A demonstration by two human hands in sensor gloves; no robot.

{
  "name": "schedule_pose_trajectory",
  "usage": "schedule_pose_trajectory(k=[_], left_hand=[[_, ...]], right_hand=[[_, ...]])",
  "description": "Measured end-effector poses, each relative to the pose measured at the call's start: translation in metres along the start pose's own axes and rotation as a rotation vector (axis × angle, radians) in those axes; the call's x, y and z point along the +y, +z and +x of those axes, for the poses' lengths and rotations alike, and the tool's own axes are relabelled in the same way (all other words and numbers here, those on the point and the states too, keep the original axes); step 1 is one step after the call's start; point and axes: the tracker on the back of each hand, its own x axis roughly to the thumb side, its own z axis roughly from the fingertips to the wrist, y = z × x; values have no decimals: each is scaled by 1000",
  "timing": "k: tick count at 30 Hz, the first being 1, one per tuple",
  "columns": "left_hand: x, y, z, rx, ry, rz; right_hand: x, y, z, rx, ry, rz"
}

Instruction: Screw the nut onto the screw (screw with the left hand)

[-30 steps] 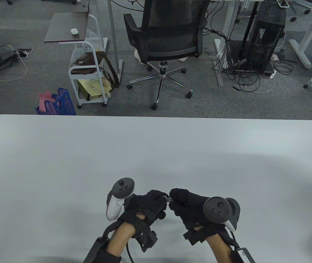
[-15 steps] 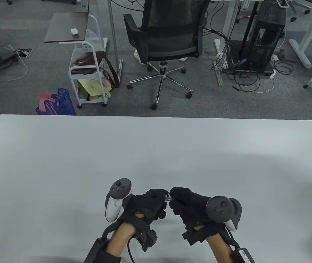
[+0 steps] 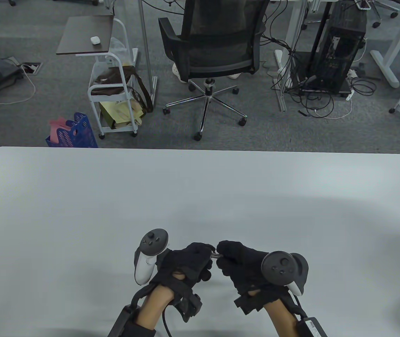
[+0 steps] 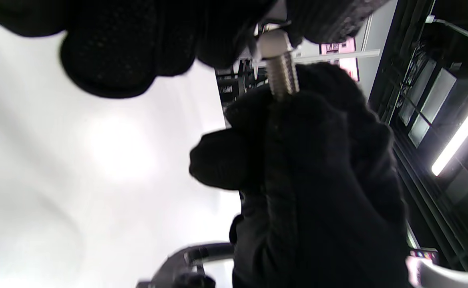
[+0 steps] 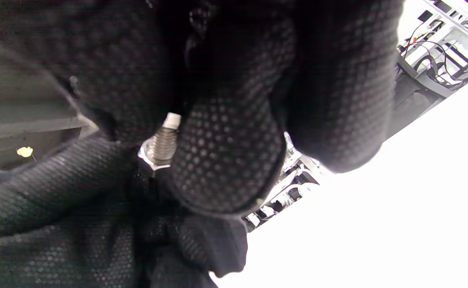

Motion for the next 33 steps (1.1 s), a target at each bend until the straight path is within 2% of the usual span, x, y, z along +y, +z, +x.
schedule_pose_trajectory(k=[7, 11, 15, 20, 25, 33], left_hand=[[-3, -3, 1, -11, -17, -94], [-3, -1, -2, 9, -6, -45], [-4, -1, 1, 6, -24, -37], [-5, -3, -2, 17, -9, -105], [-2, -2, -2, 11, -18, -30], [-5, -3, -1, 10, 3, -103]], right_hand=[[1, 0, -1, -3, 35, 21], [0, 0, -1, 10, -11, 0], [1, 0, 1, -13, 41, 4], [2, -1, 1, -9, 44, 21], [2, -1, 1, -3, 9, 9], [2, 0, 3, -12, 32, 27]])
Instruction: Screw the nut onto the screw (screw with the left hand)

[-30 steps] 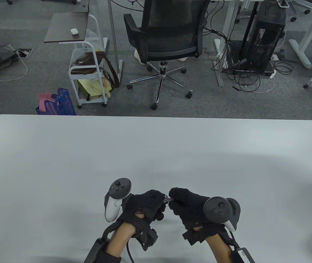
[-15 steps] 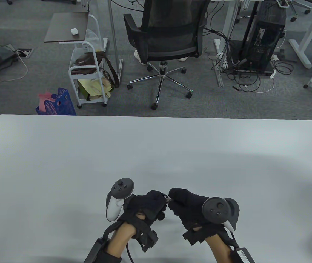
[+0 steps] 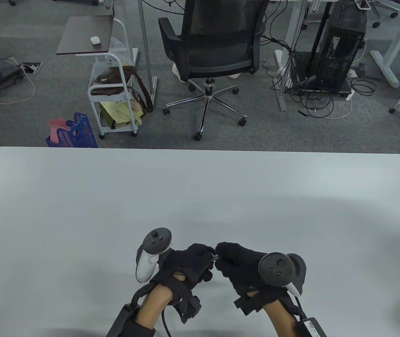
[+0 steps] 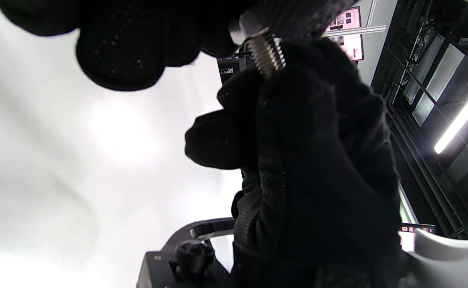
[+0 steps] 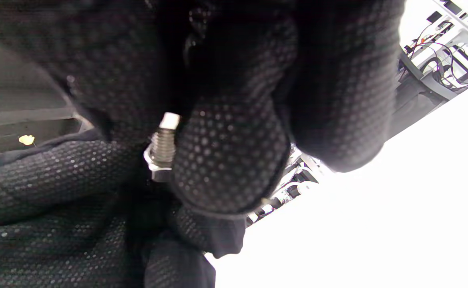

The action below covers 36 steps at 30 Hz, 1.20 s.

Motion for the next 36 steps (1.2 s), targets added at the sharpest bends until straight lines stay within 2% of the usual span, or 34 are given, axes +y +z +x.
schedule_pose_trajectory(k=[5, 15, 21, 25, 31, 36], left_hand=[[5, 3, -4, 33, -8, 89], [2, -1, -1, -4, -4, 5], [4, 1, -2, -1, -5, 81], [2, 1, 1, -9, -21, 76], [0, 0, 2, -22, 4, 5], [3, 2, -3, 14, -24, 98]], right_hand=[[1, 0, 1, 4, -28, -9], [2, 1, 3, -4, 19, 6], [0, 0, 3, -3, -4, -11], [2, 1, 4, -5, -2, -8], [2, 1, 4, -19, 37, 3], [2, 1, 4, -23, 44, -15]])
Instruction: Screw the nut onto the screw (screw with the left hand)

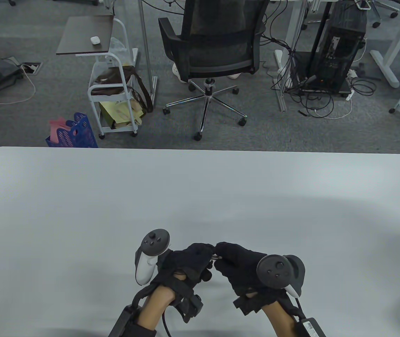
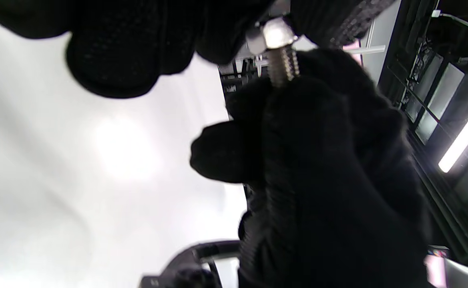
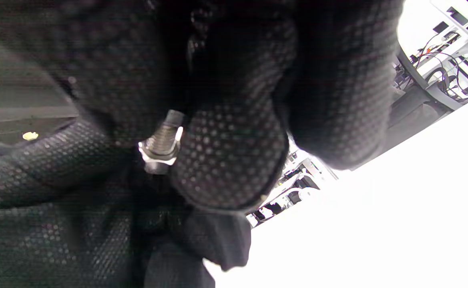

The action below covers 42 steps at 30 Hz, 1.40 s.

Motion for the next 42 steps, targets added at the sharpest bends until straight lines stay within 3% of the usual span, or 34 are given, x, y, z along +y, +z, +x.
schedule_pose_trajectory(k=[7, 12, 21, 26, 34, 38, 42], left_hand=[[-3, -2, 5, -32, 34, -98], [2, 0, -1, 5, 21, 5], [-3, -3, 4, -30, 28, -94], [-1, 0, -2, 24, 13, -22], [-3, -1, 3, 10, 1, -48], [-3, -4, 2, -20, 55, -120], [2, 0, -2, -10, 92, -25]], right_hand=[[-2, 0, 1, -11, 11, -24], [-2, 0, 0, -4, 0, -23], [-3, 0, -3, 19, -35, -15], [-2, 0, -2, 8, -25, -22], [0, -1, 0, -1, -11, 36], [-2, -1, 1, -5, -7, 8], [-2, 0, 0, 2, -23, -5]])
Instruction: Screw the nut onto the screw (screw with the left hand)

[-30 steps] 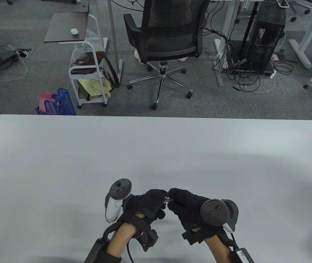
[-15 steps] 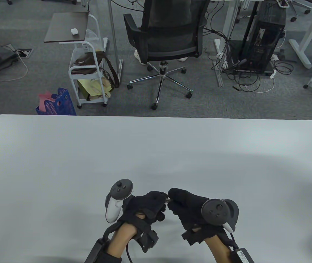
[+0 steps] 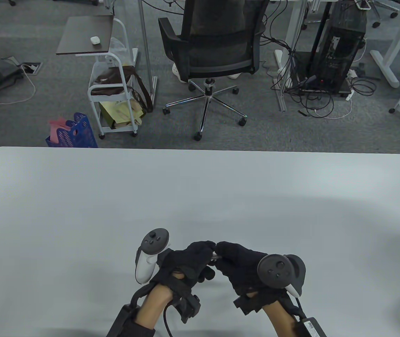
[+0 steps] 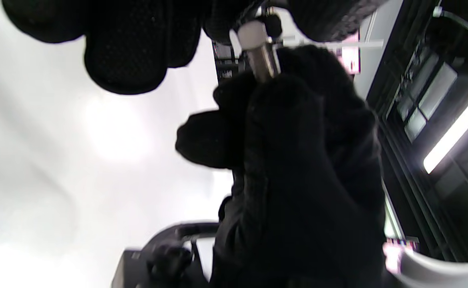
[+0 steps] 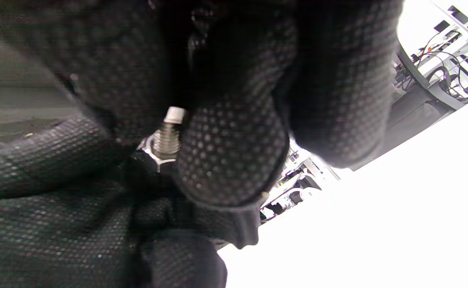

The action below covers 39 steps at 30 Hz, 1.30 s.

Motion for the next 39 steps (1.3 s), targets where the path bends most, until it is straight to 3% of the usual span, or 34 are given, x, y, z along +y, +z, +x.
schedule_pose_trajectory(k=[3, 12, 18, 26, 31, 39], left_hand=[[4, 1, -2, 28, 3, 53], [-3, -2, 2, -16, 4, -76], [3, 1, -3, 41, -5, 45], [-3, -2, 1, 16, -7, -54], [1, 0, -3, 44, 3, 4], [-2, -2, 4, 2, -45, -34]], right_hand=[[1, 0, 1, 1, 1, 0], [1, 0, -1, 13, -11, 9], [2, 0, 0, 7, -5, 2], [1, 1, 0, 5, -3, -7], [1, 1, 0, 11, -19, -8], [1, 0, -1, 22, -23, 23]])
